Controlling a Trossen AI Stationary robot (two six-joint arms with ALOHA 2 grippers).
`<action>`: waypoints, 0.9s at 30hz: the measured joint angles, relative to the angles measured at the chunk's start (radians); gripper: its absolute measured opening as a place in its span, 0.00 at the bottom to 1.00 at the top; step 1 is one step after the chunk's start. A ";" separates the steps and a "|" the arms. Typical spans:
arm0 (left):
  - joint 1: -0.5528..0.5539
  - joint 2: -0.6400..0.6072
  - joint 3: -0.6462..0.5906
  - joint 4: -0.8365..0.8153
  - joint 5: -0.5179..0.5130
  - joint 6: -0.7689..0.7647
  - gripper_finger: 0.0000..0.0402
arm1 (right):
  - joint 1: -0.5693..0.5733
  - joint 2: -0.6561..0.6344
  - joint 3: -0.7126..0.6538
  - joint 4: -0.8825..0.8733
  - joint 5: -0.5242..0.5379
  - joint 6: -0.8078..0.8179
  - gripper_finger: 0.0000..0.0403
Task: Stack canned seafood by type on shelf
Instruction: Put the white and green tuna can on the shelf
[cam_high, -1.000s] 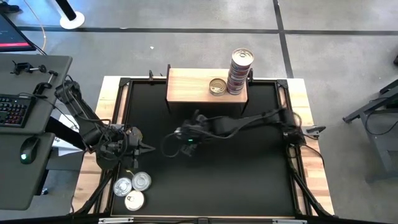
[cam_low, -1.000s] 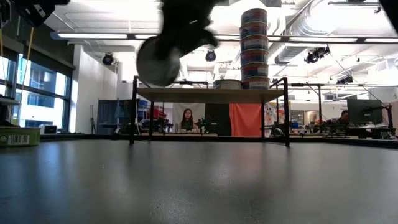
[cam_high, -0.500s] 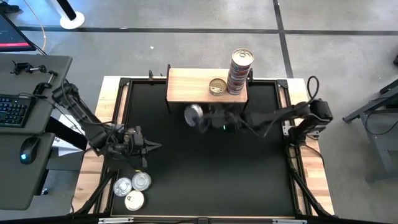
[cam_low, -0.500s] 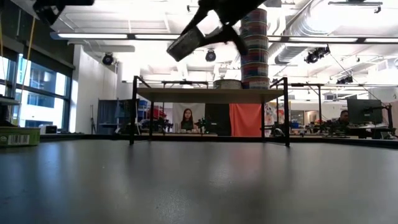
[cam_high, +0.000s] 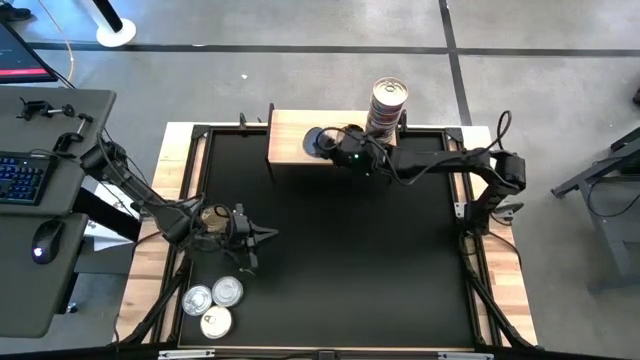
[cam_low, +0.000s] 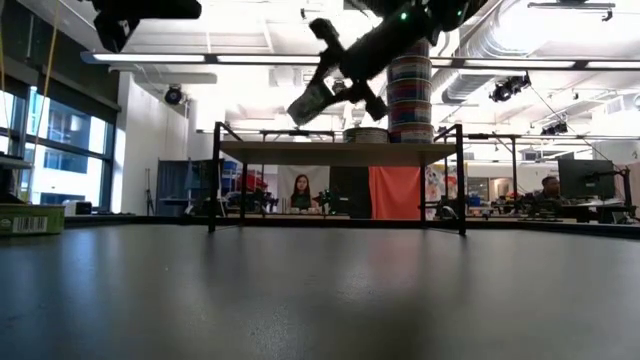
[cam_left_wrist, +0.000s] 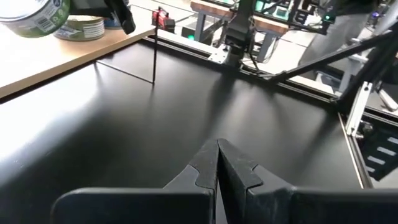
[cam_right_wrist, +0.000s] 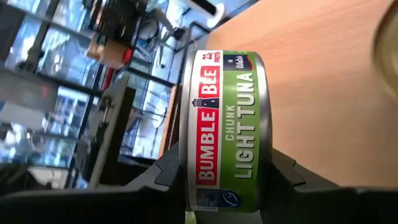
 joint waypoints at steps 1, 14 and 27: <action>0.004 0.001 0.000 -0.001 0.000 -0.005 0.00 | -0.008 0.007 0.000 0.000 -0.003 0.020 0.29; 0.035 0.000 0.000 -0.004 0.015 -0.016 0.00 | -0.012 0.106 0.000 0.109 -0.019 0.166 0.33; 0.035 0.000 0.000 -0.007 0.045 -0.027 0.00 | -0.014 0.104 0.000 0.063 0.001 0.272 0.38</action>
